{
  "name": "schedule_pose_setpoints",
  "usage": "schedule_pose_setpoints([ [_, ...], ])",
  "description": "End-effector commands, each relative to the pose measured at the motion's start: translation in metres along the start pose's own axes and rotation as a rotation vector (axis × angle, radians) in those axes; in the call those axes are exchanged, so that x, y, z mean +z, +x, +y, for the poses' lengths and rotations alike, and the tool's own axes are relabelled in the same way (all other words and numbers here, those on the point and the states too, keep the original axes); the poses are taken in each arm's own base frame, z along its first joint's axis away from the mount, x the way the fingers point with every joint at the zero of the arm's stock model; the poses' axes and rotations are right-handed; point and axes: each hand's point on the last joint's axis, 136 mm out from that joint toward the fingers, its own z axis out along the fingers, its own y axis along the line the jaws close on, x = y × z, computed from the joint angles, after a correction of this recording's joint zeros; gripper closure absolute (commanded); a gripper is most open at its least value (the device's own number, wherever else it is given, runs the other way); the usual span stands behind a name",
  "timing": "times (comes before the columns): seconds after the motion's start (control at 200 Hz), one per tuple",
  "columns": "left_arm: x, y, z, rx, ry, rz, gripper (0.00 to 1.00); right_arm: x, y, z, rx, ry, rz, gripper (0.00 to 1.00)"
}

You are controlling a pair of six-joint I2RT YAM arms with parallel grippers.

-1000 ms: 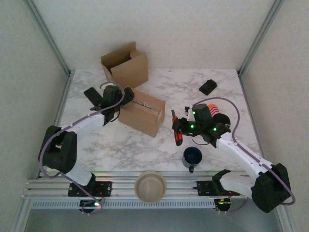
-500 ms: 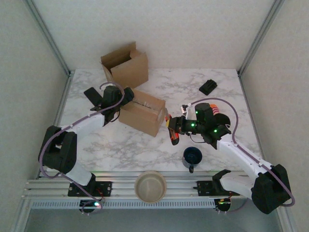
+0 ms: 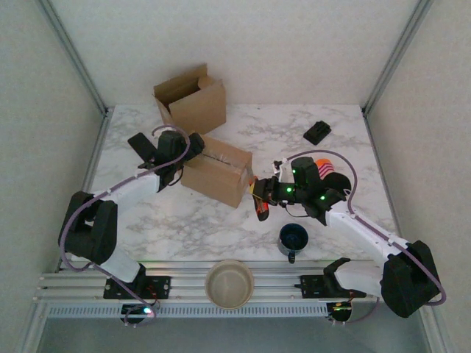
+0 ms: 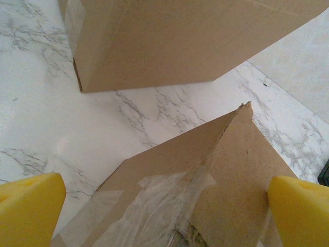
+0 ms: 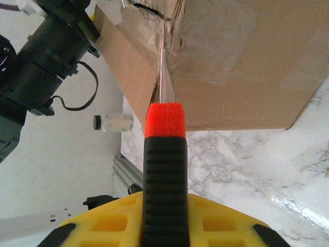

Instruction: Unpack the express box

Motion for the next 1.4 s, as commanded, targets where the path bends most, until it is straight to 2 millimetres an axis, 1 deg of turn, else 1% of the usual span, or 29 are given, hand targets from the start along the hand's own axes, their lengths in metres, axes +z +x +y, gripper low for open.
schedule_pose_setpoints([
  [0.0, 0.003, 0.031, 0.036, 0.033, -0.130, 0.085, 0.00, 0.002, -0.003, 0.001, 0.004, 0.007, -0.011, 1.00],
  [0.185, 0.003, 0.030, 0.035, 0.033, -0.128, 0.082, 0.00, 0.005, -0.002, -0.003, 0.013, 0.022, -0.012, 1.00],
  [0.561, 0.004, 0.031, 0.035, 0.033, -0.126, 0.085, 0.00, 0.007, -0.004, 0.003, -0.001, 0.012, -0.012, 1.00],
  [0.826, 0.003, 0.030, 0.035, 0.033, -0.126, 0.083, 0.00, -0.002, -0.010, 0.010, -0.023, 0.017, -0.053, 1.00],
  [0.961, 0.003, 0.030, 0.035, 0.033, -0.126, 0.083, 0.00, -0.003, -0.011, 0.012, -0.028, 0.021, -0.057, 1.00],
  [1.157, 0.004, 0.030, 0.035, 0.034, -0.126, 0.082, 0.00, 0.000, -0.012, 0.011, -0.025, 0.020, -0.055, 1.00],
  [1.397, 0.004, 0.031, 0.036, 0.035, -0.130, 0.085, 0.00, 0.001, -0.015, 0.016, -0.034, 0.009, -0.054, 1.00],
])
